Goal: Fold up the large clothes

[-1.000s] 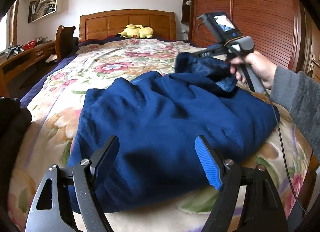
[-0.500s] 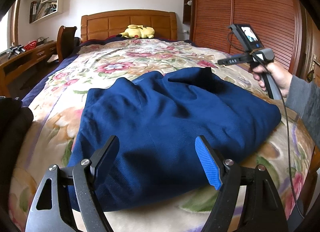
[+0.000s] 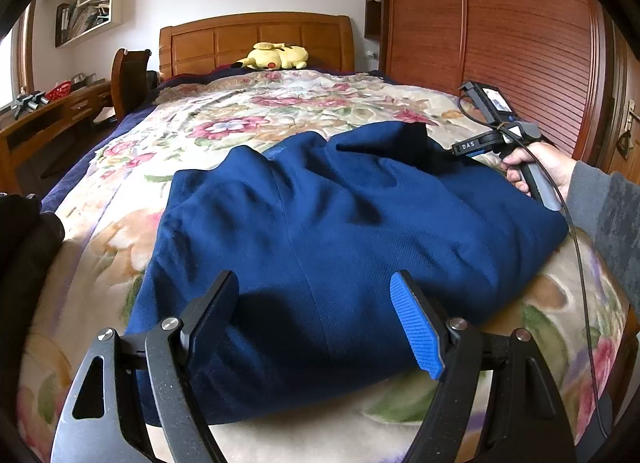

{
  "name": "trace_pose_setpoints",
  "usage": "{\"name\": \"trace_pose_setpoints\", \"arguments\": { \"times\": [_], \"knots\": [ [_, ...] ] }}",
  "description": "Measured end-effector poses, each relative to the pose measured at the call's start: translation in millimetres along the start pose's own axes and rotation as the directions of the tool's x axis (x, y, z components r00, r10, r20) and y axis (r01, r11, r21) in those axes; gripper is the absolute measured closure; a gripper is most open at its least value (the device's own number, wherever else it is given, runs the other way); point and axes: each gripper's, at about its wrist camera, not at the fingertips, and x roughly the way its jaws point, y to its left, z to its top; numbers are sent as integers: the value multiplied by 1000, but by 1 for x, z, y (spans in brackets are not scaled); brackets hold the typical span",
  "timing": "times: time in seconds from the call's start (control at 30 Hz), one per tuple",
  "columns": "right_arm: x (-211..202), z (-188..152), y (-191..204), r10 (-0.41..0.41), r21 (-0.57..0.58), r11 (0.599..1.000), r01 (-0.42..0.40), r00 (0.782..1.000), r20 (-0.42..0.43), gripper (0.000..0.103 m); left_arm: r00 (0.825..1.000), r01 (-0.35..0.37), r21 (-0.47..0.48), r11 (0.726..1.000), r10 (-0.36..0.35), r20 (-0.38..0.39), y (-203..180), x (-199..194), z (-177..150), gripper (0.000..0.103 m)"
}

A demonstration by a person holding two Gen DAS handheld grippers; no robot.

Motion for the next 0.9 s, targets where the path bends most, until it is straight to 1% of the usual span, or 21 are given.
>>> {"name": "trace_pose_setpoints", "arguments": {
  "times": [0.03, 0.07, 0.1, 0.13, 0.17, 0.27, 0.33, 0.37, 0.4, 0.43, 0.47, 0.53, 0.57, 0.63, 0.67, 0.7, 0.77, 0.8, 0.83, 0.87, 0.9],
  "knots": [
    [2, 1, -1, 13, 0, 1000, -13, 1000, -1, 47, 1000, 0, 0, 1000, 0, -2, 0, 1, 0, 24],
    [3, 2, -2, 37, 3, 999, -37, 999, 0, 58, 1000, 0, 0, 1000, 0, -3, 0, 1, 0, 24],
    [3, 2, -2, 62, 5, 998, -63, 998, 5, 65, 1000, -1, -1, 1000, 1, -6, 0, 2, 0, 24],
    [1, 3, -2, 94, 5, 996, -94, 995, 19, 87, 1000, -2, -1, 1000, 2, -8, 0, 2, 0, 24],
    [-3, 3, -1, 119, -2, 993, -119, 992, 33, 100, 1000, -3, 0, 1000, 3, -10, 0, 3, 0, 24],
    [-24, 5, 4, 136, -47, 990, -131, 984, 116, 100, 1000, -5, 0, 1000, 5, -11, -1, 4, 0, 24],
    [-42, 5, 2, 126, -57, 992, -117, 976, 180, 101, 1000, -7, -2, 1000, 7, -14, 0, 5, 0, 24],
    [-52, 3, -2, 111, -50, 993, -103, 972, 207, 101, 1000, -9, -5, 1000, 9, -17, 0, 5, -1, 24],
    [-59, 4, -7, 77, -37, 997, -70, 970, 233, 101, 1000, -9, -7, 1000, 9, -18, 1, 5, -1, 24],
    [-64, 4, -14, 16, -13, 1000, -13, 970, 241, 101, 1000, -10, -10, 1000, 10, -21, 1, 6, -1, 24],
    [-61, 5, -23, -61, 37, 998, 54, 977, 206, 101, 1000, -10, -13, 1000, 10, -22, 2, 6, -1, 24],
    [-52, 2, -43, -107, 143, 986, 87, 985, 136, 101, 1000, -10, -16, 1000, 9, -21, 3, 6, -1, 24],
    [-48, 0, -47, -129, 153, 982, 111, 985, 114, 101, 1000, -12, -16, 1000, 11, -22, 3, 6, -1, 24],
    [-40, -6, -43, -163, 116, 982, 152, 982, 98, 101, 1000, -13, -16, 1000, 12, -25, 3, 7, -1, 24],
    [-37, -6, -39, -168, 99, 982, 159, 982, 89, 100, 1000, -12, -16, 1000, 11, -26, 3, 7, -2, 24],
    [-34, -9, -38, -171, 82, 983, 165, 983, 74, 96, 1000, -10, -17, 1000, 10, -25, 3, 6, -2, 24],
    [-37, -12, -33, -165, 67, 985, 160, 983, 76, 71, 1000, -8, -20, 1000, 8, -23, 5, 4, -2, 24],
    [-43, -15, -32, -155, 60, 987, 150, 984, 92, 63, 1000, -8, -22, 1000, 7, -21, 6, 4, -1, 24],
    [-49, -20, -32, -142, 55, 989, 136, 983, 113, 47, 1000, -7, -24, 1000, 7, -18, 6, 3, -1, 24],
    [-59, -26, -31, -125, 53, 992, 119, 983, 135, 42, 1000, -7, -25, 1000, 7, -16, 7, 2, -1, 24],
    [-70, -33, -30, -114, 49, 993, 107, 982, 152, 42, 1000, -7, -26, 1000, 7, -13, 7, 1, -1, 24]
  ]
}}
